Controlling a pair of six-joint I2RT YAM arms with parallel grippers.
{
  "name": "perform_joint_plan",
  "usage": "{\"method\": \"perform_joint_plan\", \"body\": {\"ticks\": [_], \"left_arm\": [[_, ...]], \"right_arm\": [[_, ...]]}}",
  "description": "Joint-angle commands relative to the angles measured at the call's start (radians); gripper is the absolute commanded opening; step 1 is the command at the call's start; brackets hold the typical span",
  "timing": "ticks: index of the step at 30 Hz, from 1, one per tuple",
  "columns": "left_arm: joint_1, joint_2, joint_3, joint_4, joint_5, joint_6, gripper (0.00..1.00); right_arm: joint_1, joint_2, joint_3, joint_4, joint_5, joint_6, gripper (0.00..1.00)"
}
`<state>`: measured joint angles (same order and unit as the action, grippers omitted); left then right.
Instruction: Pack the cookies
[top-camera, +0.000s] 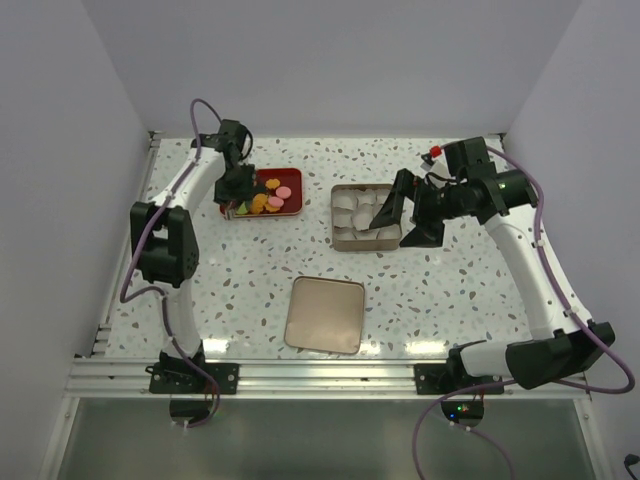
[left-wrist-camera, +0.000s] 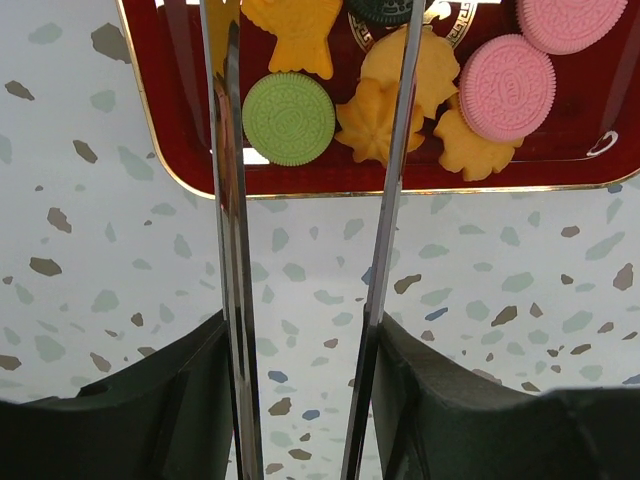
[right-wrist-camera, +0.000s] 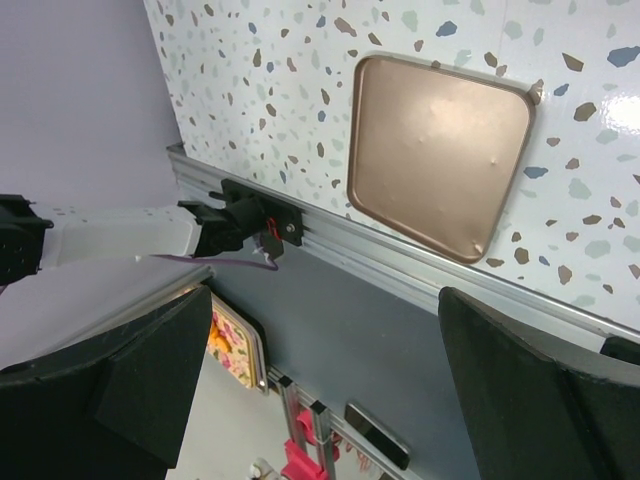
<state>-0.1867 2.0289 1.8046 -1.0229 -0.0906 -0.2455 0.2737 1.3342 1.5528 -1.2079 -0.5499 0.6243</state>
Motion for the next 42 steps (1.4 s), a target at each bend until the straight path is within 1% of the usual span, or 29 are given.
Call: {"method": "perform_joint_plan", "body": {"ticks": [1, 7, 14, 17, 20, 21, 22, 25, 28, 35, 38, 41, 42], "left_arm": [[-0.002, -0.003, 0.029, -0.017, -0.005, 0.008, 0.54], [-0.007, 0.024, 0.036, -0.008, 0.006, 0.011, 0.54], [-0.011, 0.082, 0.094, -0.029, 0.002, 0.020, 0.53], [-0.011, 0.093, 0.113, -0.036, 0.008, 0.017, 0.49], [-0.011, 0.093, 0.113, -0.037, 0.011, 0.014, 0.41], [-0.013, 0.091, 0.113, -0.039, 0.011, 0.012, 0.34], [-0.011, 0.088, 0.113, -0.042, 0.011, 0.014, 0.32], [-0.011, 0.076, 0.113, -0.046, 0.005, 0.015, 0.29], [-0.013, 0.053, 0.119, -0.052, 0.000, 0.011, 0.29], [-0.016, -0.051, 0.130, -0.066, 0.025, -0.009, 0.27], [-0.040, -0.094, 0.142, -0.078, 0.019, -0.014, 0.27], [-0.097, -0.122, 0.160, -0.103, -0.011, -0.018, 0.26], [-0.135, -0.131, 0.160, -0.106, -0.012, -0.023, 0.25]], "right_arm": [[-0.004, 0.000, 0.041, -0.002, -0.031, -0.024, 0.99], [-0.005, 0.010, 0.036, -0.001, -0.033, -0.029, 0.99], [-0.005, 0.014, 0.032, 0.002, -0.033, -0.029, 0.99], [-0.005, 0.016, 0.030, 0.004, -0.031, -0.029, 0.99], [-0.004, 0.016, 0.032, 0.004, -0.033, -0.028, 0.99], [-0.007, 0.016, 0.033, 0.002, -0.033, -0.026, 0.99], [-0.007, 0.016, 0.032, 0.004, -0.033, -0.025, 0.99], [-0.007, 0.017, 0.035, 0.004, -0.033, -0.025, 0.99], [-0.007, 0.013, 0.042, 0.004, -0.035, -0.020, 0.99], [-0.008, 0.002, 0.069, -0.010, -0.030, -0.008, 0.99], [-0.007, -0.012, 0.075, -0.015, -0.027, -0.003, 0.99], [-0.005, -0.026, 0.079, -0.022, -0.021, 0.000, 0.99], [-0.007, -0.029, 0.082, -0.025, -0.013, 0.002, 0.99]]}}
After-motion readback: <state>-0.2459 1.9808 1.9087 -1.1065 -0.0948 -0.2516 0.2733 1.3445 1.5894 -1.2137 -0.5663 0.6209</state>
